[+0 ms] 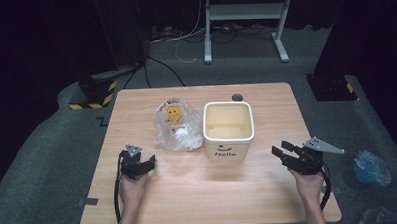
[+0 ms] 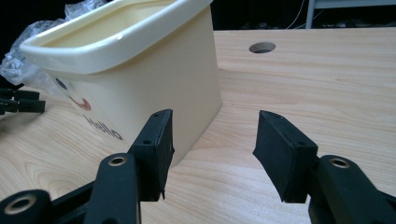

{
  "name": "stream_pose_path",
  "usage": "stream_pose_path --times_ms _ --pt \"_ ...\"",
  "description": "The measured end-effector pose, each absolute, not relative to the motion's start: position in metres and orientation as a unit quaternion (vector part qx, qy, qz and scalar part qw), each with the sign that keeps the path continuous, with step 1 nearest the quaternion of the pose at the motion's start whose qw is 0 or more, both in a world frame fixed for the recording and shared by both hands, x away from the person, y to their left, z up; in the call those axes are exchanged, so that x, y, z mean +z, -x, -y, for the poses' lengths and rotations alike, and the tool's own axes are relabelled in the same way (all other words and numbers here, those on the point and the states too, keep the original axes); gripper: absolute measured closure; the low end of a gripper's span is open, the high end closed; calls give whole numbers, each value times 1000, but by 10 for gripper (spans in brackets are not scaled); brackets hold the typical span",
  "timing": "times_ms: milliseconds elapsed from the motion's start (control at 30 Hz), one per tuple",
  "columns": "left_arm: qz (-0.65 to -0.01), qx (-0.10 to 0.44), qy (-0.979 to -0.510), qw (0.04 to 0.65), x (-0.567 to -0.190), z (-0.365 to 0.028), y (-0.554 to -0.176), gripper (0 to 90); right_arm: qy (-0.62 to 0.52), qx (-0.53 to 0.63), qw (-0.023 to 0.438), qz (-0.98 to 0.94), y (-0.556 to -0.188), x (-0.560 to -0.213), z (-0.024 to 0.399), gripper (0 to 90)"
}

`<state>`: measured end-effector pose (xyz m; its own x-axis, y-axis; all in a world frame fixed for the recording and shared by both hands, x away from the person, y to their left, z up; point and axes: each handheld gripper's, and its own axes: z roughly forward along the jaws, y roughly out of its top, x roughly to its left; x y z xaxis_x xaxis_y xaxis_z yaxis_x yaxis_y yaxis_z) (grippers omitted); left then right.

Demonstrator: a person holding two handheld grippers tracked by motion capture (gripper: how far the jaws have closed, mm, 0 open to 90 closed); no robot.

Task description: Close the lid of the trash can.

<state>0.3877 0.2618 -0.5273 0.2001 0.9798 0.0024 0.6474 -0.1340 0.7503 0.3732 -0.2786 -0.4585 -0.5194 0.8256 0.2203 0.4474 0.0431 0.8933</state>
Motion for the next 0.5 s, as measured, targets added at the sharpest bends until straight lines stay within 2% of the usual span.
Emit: stream_pose_path --times_ms 500 --pt "-576 261 -706 318 -527 -262 -388 326 -462 508 176 -706 -377 -471 275 470"
